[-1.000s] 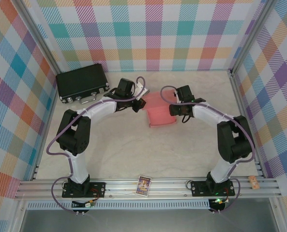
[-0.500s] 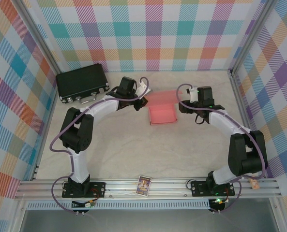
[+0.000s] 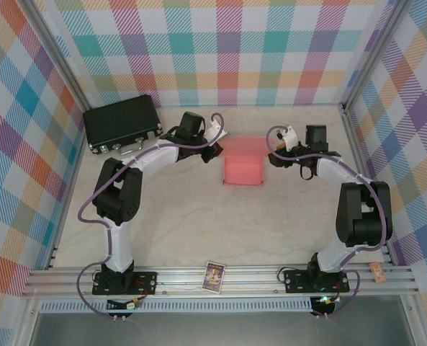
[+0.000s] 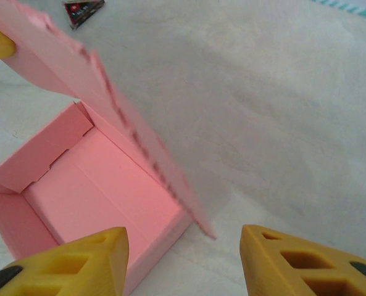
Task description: Fold the paper box
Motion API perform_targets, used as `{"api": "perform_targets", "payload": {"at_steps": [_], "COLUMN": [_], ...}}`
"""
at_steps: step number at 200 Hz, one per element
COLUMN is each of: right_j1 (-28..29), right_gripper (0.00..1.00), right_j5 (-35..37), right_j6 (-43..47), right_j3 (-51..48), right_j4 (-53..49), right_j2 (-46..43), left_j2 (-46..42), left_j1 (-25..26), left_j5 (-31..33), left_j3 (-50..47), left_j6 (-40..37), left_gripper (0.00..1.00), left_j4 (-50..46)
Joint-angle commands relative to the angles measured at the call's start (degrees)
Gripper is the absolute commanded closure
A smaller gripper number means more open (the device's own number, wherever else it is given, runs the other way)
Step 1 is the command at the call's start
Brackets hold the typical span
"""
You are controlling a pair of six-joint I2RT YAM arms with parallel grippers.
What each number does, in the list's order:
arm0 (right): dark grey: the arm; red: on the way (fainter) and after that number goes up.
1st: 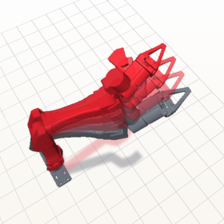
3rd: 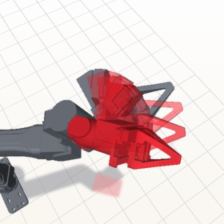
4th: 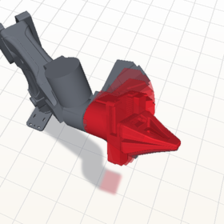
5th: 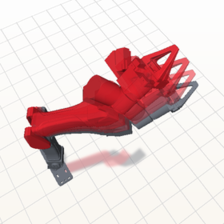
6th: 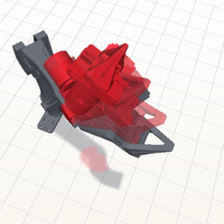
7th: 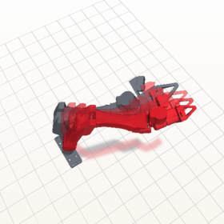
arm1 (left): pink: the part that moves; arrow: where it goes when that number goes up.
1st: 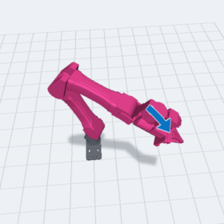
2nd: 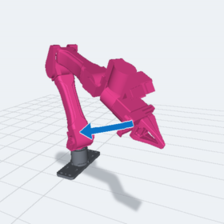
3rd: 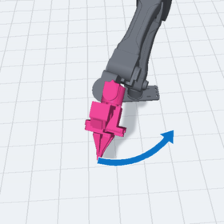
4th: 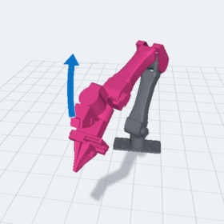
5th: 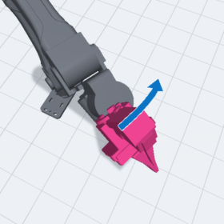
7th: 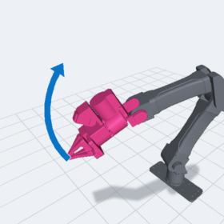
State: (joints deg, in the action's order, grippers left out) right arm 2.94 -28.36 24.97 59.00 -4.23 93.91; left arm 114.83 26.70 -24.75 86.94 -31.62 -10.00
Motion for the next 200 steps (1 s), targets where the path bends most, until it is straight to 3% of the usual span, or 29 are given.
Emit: {"api": "perform_targets", "payload": {"at_steps": [1, 53, 99, 118, 200], "right_j1": [-0.1, -0.1, 0.0, 0.3, 2.0], "right_gripper": [0.5, 0.59, 0.85, 0.91, 0.94], "right_j5": [-5.4, -6.4, -6.9, -5.9, -1.8], "right_j6": [6.7, 10.6, 9.4, 8.8, 11.2], "right_j3": [3.1, 7.3, 7.0, 6.1, 6.6], "right_j4": [-2.6, -8.0, -7.7, -6.2, -7.4], "right_j2": [1.8, 5.0, 4.5, 3.3, 2.7], "left_j2": [0.8, 1.1, 1.5, 1.7, 2.1], "left_j1": [-0.4, -0.4, -0.4, -0.4, -0.8], "left_j5": [-2.4, -2.4, -2.1, -1.3, 2.0], "left_j3": [2.2, 2.7, 3.5, 4.2, 6.7], "left_j6": [-1.7, -1.8, -0.9, -0.2, 0.3], "left_gripper": [1.0, 1.0, 1.0, 0.92, 0.8], "left_j4": [-0.1, -0.6, -0.9, -1.6, -8.0]}}
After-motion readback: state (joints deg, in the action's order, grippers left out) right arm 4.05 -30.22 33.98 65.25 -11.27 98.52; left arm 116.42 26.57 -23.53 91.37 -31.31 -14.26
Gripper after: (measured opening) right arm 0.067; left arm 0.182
